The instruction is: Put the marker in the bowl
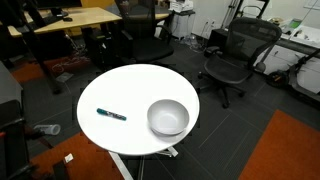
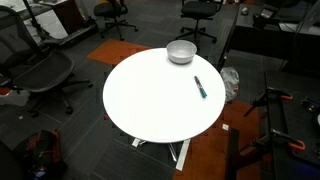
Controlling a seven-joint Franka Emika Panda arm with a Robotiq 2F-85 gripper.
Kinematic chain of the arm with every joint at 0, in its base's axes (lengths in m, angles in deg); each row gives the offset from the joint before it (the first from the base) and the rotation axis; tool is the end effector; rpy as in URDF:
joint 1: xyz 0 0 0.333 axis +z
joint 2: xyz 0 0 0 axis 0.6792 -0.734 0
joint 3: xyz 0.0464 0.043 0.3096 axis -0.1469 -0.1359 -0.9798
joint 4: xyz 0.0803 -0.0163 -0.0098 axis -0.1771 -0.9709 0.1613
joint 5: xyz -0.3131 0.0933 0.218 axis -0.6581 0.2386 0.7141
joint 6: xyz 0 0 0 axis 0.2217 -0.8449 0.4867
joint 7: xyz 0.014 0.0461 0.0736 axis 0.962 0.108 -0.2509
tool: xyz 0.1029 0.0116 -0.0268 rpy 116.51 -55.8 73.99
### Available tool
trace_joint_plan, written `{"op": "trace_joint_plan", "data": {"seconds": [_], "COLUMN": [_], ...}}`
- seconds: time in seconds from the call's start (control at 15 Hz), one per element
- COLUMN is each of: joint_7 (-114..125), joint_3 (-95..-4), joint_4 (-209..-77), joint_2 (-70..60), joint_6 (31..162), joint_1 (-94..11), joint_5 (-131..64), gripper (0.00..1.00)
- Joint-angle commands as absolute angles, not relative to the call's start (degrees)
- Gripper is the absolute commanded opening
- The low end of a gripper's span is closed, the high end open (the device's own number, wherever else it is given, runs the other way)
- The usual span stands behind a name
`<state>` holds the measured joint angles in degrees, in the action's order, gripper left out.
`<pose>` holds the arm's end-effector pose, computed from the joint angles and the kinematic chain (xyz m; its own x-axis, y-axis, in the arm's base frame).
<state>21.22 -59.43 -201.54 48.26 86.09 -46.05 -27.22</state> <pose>0.3664 0.0187 0.4617 0.9246 -0.3447 0.1624 -0.3403 -0.9387 -0.0550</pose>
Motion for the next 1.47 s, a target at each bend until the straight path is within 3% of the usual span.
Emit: {"op": "trace_joint_plan", "data": {"seconds": [0.0, 0.67, 1.4], "joint_7": [29.95, 50.06, 72.08], "joint_3": [-61.98, -63.77, -62.30], "joint_4": [-203.94, -210.40, -207.14], "joint_2": [46.22, 36.13, 16.45], "joint_6": [89.83, 107.22, 120.44], "joint_1": [-49.30, -52.88, -55.37], "joint_5": [-28.14, -28.21, -41.25], "gripper": [1.00, 1.00, 1.00]}}
